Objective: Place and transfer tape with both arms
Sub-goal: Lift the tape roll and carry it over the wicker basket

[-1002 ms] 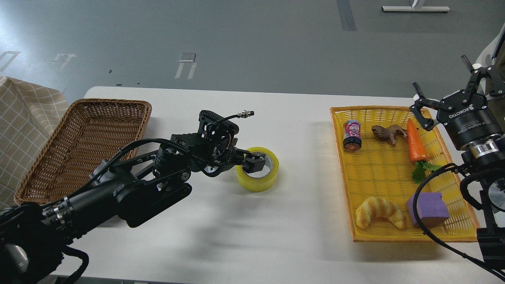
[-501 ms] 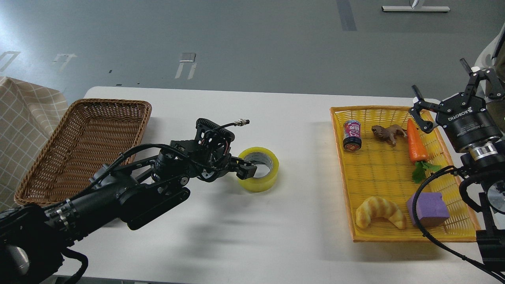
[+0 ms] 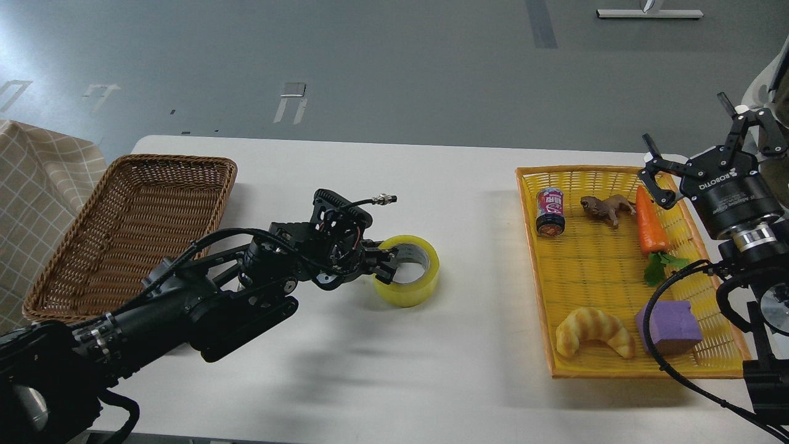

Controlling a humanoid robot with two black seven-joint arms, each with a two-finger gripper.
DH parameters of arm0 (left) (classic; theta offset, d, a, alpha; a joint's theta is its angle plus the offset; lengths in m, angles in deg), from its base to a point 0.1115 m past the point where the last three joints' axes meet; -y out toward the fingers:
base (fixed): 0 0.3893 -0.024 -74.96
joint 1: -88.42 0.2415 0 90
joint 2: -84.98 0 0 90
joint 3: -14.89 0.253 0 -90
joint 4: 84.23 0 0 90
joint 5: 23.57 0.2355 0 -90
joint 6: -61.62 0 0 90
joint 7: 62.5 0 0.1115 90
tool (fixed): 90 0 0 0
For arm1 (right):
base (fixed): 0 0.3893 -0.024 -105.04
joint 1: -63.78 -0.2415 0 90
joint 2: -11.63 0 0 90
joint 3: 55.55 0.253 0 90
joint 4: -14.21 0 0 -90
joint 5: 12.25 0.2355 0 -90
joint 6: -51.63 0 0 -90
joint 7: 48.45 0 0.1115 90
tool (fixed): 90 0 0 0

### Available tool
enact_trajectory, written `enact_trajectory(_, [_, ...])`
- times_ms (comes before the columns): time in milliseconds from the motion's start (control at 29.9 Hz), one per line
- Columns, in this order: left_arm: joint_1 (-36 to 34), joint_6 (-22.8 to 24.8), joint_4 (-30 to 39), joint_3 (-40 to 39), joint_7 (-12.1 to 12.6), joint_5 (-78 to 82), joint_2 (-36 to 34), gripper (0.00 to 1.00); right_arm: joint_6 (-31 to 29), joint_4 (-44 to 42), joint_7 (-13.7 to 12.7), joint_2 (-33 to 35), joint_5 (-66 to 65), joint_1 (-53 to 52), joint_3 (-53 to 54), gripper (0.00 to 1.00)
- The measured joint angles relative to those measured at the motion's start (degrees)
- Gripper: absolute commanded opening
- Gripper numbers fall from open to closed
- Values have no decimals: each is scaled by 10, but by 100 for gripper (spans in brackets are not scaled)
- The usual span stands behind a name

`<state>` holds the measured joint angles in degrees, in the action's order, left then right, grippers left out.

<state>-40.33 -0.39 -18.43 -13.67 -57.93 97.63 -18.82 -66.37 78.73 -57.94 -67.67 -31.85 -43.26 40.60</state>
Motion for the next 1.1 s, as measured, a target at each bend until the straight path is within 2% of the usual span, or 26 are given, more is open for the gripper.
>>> enact_trajectory(267, [-10,0,13,-7,-1,0,-24,0,0,2,0,-2,0,0,0,100])
enact_trajectory(568, [-85,0,65,-14,-9,-49,-122,0,0,3,0,-3,0,-1,0,100])
enact_trajectory(835, [-138,-15,62,-11,-46,-94,-239,0,0,4,0,-13,0,-6,0,100])
enact_trajectory(936, [-141,-35,57,-6,-73,-97,-292,0,0,5,0,-15,0,-8,-1,100])
enact_trajectory(1103, [-121,-69,51,5,-99,-100,-371,0,0,5,0,-16,0,-10,0,100])
